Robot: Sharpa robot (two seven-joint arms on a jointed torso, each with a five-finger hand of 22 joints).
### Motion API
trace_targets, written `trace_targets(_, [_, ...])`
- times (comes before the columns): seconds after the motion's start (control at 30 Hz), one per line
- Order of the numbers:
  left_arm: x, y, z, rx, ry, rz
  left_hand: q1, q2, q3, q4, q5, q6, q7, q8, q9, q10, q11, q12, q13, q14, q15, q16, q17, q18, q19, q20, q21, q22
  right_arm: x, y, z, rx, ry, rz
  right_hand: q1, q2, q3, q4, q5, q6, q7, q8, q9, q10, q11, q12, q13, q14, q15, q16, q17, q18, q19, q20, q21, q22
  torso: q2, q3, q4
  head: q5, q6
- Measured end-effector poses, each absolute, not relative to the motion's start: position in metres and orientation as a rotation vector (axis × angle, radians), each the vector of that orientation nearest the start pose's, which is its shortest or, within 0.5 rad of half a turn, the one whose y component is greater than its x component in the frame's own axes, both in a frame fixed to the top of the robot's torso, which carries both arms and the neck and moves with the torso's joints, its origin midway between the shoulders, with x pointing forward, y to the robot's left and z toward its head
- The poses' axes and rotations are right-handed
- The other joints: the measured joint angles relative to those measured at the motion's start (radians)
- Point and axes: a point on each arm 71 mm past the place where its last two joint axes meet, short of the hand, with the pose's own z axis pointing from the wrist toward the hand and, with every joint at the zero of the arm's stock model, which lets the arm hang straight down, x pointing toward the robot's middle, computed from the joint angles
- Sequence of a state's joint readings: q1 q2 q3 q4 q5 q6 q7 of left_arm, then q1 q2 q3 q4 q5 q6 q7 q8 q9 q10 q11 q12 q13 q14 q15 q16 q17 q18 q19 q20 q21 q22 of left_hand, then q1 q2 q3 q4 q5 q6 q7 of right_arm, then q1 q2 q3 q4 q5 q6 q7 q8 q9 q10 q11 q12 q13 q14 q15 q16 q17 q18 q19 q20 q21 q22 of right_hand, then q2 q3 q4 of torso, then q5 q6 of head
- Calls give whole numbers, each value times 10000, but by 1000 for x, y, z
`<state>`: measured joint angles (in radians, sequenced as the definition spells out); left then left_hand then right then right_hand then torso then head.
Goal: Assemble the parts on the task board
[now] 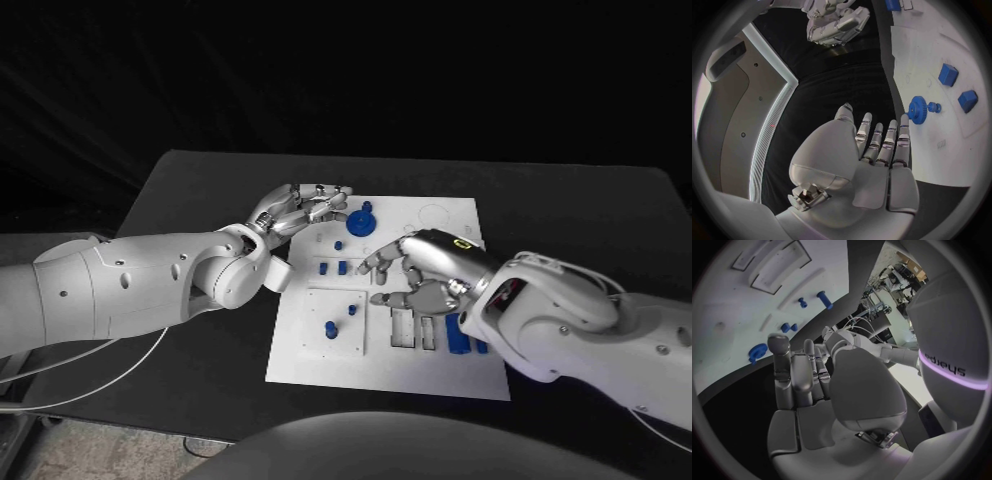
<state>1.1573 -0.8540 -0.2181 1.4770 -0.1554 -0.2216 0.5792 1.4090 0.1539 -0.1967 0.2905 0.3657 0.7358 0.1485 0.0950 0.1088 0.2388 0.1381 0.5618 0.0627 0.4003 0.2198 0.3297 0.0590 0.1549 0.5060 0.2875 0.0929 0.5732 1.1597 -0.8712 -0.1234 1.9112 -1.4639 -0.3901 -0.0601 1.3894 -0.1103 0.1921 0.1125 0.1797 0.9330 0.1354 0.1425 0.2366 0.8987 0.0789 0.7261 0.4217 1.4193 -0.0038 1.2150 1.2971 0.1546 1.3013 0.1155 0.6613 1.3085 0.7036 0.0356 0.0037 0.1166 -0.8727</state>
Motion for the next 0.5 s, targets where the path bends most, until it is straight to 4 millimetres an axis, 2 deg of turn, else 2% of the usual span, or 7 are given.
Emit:
trace_targets(0.07, [457, 223, -249, -8967, 15366, -15533, 33, 33, -56, 4, 0, -33, 33, 5, -13, -52, 52, 0, 0, -252, -178, -126, -16, 1, 0, 0, 0, -37, 377, -123, -175, -2635, 16409, 10470, -374, 188, -306, 257, 123, 211, -134, 199, 168, 131, -135, 2390, 2225, 33, -16, 198, 95, 0, 138, -147, 270, 0, -4, -3, 1, -53, 0])
trace_targets(0.13, [457, 224, -249, -8964, 15345, -15522, 40, 41, -84, 0, 0, -29, 37, 51, -13, -52, 52, 0, 0, -424, -327, -223, -32, 0, 0, 0, 0, -69, 385, -140, -169, -2021, 16482, 10214, -567, 359, -524, 475, 136, 488, -199, 437, 378, 1620, -239, 5070, 5603, 166, -87, 459, 110, -78, 246, -246, 660, 0, -9, -9, -2, -128, 0])
trace_targets(0.2, [457, 224, -249, -8960, 15325, -15511, 41, 41, -90, 0, 0, 3, 69, 51, -12, -88, 88, 0, 0, -594, -448, -283, -36, 0, -3, 3, 0, -90, 390, -152, -169, -1566, 16641, 9987, -843, 473, -682, 666, 255, 587, -285, 613, 552, 3364, -409, 6555, 7844, 388, -171, 940, 110, -239, 557, -297, 1478, 0, -12, -11, -6, -186, 0])
trace_targets(0.33, [457, 226, -248, -8960, 15267, -15460, 79, 79, -152, 11, 39, 3, 69, 51, -22, -90, 90, 51, 0, -784, -569, -356, -50, 0, -90, 18, 0, -132, 397, -173, -175, -878, 17395, 9330, -1285, 698, -856, 1019, 541, 966, -535, 1082, 1049, 5377, -651, 7810, 8837, 452, -380, 1818, 110, -414, 1118, -487, 3029, 0, -16, -15, -25, -241, 0])
trace_targets(0.4, [457, 228, -248, -8959, 15232, -15432, 79, 79, -152, 11, 39, 3, 69, 51, -22, -90, 90, 51, 0, -784, -569, -356, -51, 0, -90, 18, 0, -132, 400, -183, -181, -616, 17998, 8855, -1540, 784, -952, 1215, 679, 1068, -638, 1283, 1299, 5609, -729, 8079, 8866, 483, -464, 2144, 110, -557, 1307, -586, 3655, 0, -17, -15, -36, -248, 0])
trace_targets(0.47, [457, 228, -248, -8954, 15213, -15424, 79, 79, -151, 11, 39, 3, 69, 51, -22, -90, 90, 51, 0, -784, -569, -356, -50, 0, -90, 18, 0, -132, 402, -189, -187, -448, 18541, 8434, -1858, 846, -1060, 1439, 821, 1249, -749, 1546, 1610, 5693, -813, 8273, 8868, 454, -557, 2408, 109, -557, 1482, -692, 4209, 0, -21, -12, -45, -250, 0])
trace_targets(0.5, [457, 228, -248, -8952, 15203, -15421, 79, 79, -152, 11, 39, 3, 69, 51, -22, -90, 90, 51, 0, -784, -569, -356, -50, -84, -90, 18, 0, -140, 402, -192, -191, -371, 18888, 8165, -1992, 859, -1106, 1532, 861, 1322, -822, 1666, 1759, 5685, -850, 8349, 8868, 469, -651, 2526, 109, -628, 1563, -740, 4464, 0, -22, -12, -47, -249, 0])
